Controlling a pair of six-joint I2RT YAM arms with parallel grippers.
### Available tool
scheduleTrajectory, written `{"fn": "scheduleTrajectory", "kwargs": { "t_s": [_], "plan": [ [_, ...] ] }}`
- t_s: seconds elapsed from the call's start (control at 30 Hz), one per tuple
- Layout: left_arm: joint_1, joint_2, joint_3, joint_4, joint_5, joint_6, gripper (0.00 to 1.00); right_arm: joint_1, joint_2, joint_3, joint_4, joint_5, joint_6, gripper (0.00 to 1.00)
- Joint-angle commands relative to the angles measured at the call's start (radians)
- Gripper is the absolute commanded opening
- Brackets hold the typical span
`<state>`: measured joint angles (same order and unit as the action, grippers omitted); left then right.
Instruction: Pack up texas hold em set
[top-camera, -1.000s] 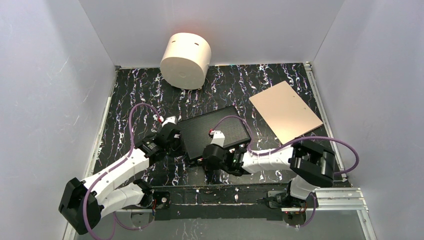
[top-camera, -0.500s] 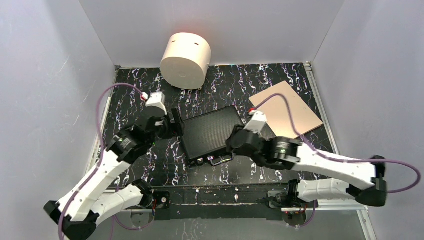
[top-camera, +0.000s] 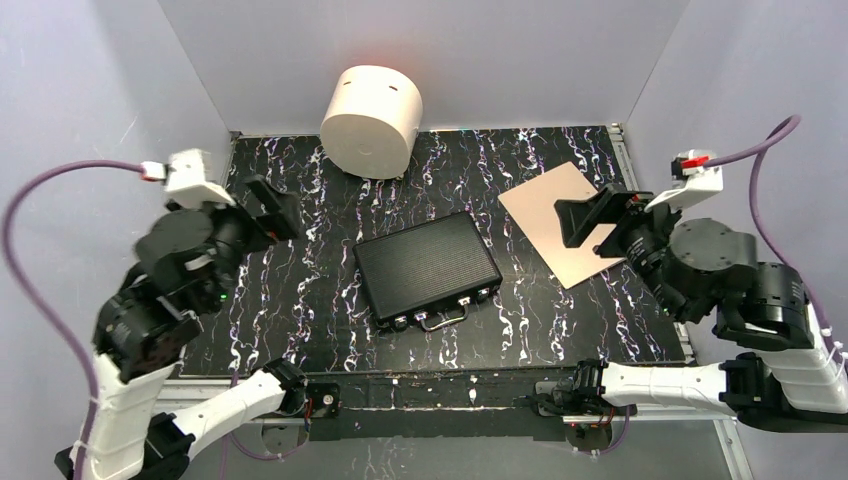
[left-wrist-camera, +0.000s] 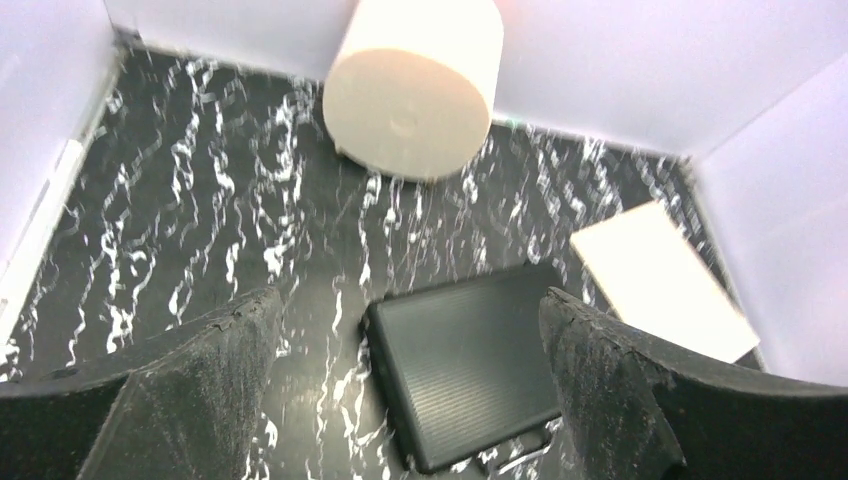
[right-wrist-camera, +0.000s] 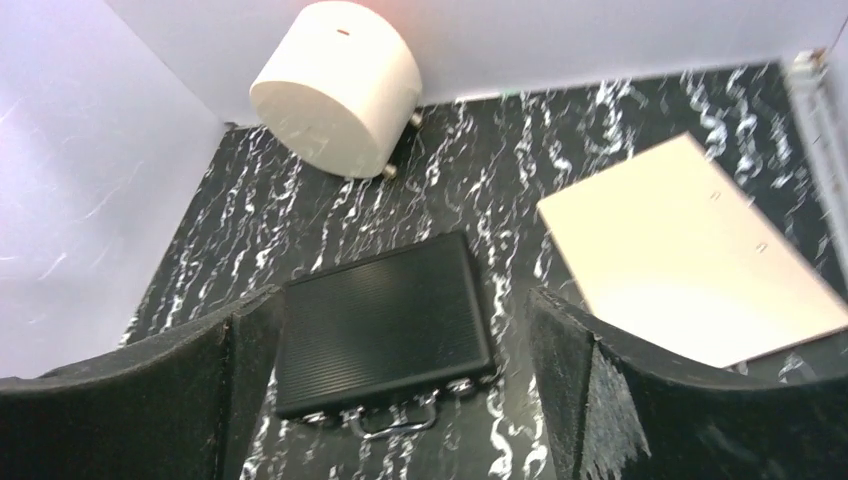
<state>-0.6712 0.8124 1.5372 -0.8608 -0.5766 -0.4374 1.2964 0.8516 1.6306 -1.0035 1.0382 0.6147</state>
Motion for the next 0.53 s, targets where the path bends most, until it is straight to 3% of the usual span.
{"fn": "scheduleTrajectory", "kwargs": {
  "t_s": [0.0,0.5],
  "plan": [
    [0.000,0.017,0.184,-0.033,-0.130,0.067,0.98,0.003,0.029,0.091,0.156,0.060,-0.327,0.98],
    [0.000,0.028,0.310,-0.046,-0.229,0.182,0.98,0.003,-0.078,-0.008,0.436,0.129,-0.555,0.98]
  ]
}}
